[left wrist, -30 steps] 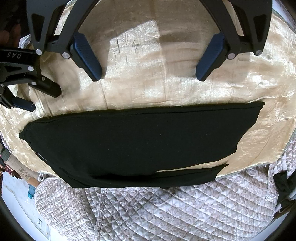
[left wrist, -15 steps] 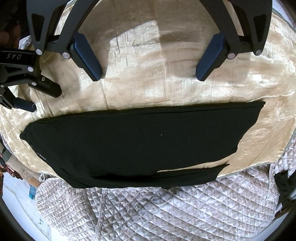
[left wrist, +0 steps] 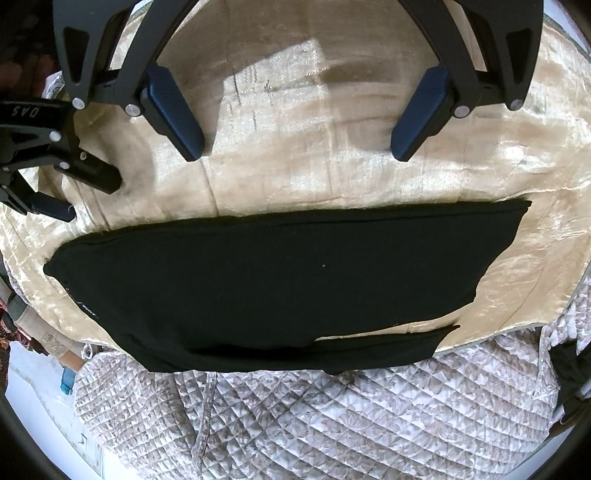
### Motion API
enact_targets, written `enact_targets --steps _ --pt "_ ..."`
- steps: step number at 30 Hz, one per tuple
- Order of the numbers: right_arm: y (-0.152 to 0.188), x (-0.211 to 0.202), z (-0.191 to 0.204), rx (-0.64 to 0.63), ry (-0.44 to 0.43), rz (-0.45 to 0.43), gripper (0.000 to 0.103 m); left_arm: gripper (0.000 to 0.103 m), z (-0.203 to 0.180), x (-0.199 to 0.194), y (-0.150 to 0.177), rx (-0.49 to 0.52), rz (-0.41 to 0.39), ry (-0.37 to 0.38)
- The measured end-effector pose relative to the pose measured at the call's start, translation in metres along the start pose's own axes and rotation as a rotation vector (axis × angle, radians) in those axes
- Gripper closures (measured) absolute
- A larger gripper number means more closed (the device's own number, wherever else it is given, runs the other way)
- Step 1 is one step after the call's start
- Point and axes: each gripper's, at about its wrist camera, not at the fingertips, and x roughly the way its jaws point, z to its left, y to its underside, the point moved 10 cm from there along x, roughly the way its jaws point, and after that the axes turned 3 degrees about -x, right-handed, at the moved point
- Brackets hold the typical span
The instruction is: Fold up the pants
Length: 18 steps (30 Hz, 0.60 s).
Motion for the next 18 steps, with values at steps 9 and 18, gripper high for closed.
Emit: enact_targets --steps 9,18 --pt "-0.005 -0.015 -0.021 0.096 -0.002 -0.042 0.000 0.003 0.008 -0.005 -0.005 -0.046 -0.025 0.040" --pt "-0.015 -0.018 -0.073 0.231 -0.033 -0.076 0.001 0.007 0.045 -0.001 -0.017 -0.199 -0.037 0.086"
